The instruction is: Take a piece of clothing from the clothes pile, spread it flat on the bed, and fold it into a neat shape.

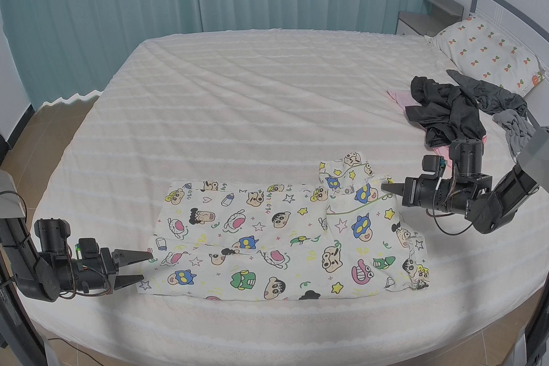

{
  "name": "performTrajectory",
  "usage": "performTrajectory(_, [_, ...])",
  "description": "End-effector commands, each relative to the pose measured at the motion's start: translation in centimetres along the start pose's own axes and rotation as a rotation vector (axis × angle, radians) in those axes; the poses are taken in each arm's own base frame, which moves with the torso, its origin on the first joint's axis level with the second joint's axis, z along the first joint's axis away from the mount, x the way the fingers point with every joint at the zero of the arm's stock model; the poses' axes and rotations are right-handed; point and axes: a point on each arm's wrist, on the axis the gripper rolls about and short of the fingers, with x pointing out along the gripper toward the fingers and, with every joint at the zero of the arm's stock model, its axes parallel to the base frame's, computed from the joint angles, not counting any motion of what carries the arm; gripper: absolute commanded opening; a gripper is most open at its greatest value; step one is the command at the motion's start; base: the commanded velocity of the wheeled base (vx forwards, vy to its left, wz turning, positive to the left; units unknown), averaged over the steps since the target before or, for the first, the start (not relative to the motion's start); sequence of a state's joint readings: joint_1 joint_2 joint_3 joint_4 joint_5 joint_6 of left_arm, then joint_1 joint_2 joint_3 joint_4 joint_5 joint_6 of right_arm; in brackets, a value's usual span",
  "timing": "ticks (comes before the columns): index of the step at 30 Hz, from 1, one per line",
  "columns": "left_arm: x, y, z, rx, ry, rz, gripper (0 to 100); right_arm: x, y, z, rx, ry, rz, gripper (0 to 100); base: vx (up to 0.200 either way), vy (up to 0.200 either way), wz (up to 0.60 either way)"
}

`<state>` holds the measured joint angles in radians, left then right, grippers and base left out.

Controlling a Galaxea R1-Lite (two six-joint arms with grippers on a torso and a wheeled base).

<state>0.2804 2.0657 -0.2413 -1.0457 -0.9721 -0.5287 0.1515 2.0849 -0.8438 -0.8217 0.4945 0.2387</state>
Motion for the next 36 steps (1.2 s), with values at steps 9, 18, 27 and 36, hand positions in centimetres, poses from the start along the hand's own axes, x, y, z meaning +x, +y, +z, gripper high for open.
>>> performTrajectory(9, [0.0, 0.0, 0.0, -0.001, 0.0, 0.0, 100, 0.2, 1.2, 1.2, -0.033, -0.042, 0.002, 0, 0.0, 0.0, 0.0])
performTrajectory(18, [0.0, 0.0, 0.0, -0.001, 0.0, 0.0, 100, -2.1, 3.3, 0.1, -0.042, -0.008, 0.032, 0, 0.0, 0.0, 0.0])
performTrajectory(27, [0.0, 0.0, 0.0, -0.001, 0.0, 0.0, 100, -6.0, 4.5, -3.2, -0.046, 0.089, 0.085, 0, 0.0, 0.0, 0.0])
performTrajectory(36, [0.0, 0.0, 0.0, 0.0, 0.002, 0.0, 100, -7.8, 4.1, -8.2, -0.096, 0.255, 0.101, 0, 0.0, 0.0, 0.0])
